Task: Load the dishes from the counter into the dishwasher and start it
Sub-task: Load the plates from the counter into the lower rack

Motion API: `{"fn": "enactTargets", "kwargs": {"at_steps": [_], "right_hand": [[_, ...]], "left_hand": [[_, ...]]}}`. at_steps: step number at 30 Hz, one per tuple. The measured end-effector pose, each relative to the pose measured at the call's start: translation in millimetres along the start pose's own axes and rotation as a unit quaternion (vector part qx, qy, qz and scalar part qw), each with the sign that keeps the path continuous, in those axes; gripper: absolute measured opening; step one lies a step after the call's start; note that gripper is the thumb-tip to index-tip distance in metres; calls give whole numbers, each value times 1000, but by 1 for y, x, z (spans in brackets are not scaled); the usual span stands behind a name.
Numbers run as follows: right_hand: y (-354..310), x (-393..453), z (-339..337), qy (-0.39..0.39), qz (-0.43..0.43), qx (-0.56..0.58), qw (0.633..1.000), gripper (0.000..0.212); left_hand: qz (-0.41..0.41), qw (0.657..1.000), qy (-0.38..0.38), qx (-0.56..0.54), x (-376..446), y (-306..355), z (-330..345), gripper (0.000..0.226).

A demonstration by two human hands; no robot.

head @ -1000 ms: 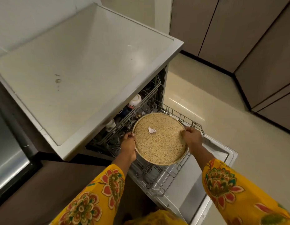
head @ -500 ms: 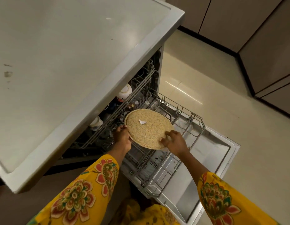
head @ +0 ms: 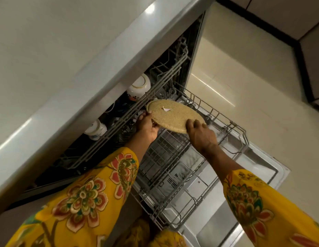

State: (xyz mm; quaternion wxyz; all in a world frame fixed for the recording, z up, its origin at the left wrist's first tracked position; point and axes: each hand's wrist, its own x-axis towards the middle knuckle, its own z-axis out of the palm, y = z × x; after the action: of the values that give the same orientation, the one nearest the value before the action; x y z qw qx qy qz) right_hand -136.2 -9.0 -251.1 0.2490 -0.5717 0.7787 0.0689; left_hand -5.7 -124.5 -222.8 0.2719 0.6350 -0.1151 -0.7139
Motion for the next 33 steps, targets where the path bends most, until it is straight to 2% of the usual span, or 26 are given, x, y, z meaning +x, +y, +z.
{"fn": "enactTargets", "kwargs": {"at_steps": [6,12,14,17,21,23,26,33], "right_hand": [[13,56,8,23,7,-1,1000,34],[12,97,1,42,66,2,997,24],[12,110,-4,54,72,20,996,24],[12,121,-16,61,77,63,993,28],[11,120,-28,99,84,94,987,34],[10,119,-32,112,84,97,985,35],[8,124,-37,111,81,103,985,38],[4,147,-43,94,114,92,985,39]], "left_hand": [[5,998,-55,7,33,-2,0,37],[-31,998,-39,30,47,-22,-29,38],[-42,998,-38,42,51,-29,-42,36],[-62,996,-32,56,53,-40,-60,19],[-71,996,-16,60,58,-54,-85,19],[-77,995,-10,59,57,-59,-92,27],[-91,994,-7,55,53,-61,-96,30],[-89,993,-13,71,56,-64,-97,23]]}}
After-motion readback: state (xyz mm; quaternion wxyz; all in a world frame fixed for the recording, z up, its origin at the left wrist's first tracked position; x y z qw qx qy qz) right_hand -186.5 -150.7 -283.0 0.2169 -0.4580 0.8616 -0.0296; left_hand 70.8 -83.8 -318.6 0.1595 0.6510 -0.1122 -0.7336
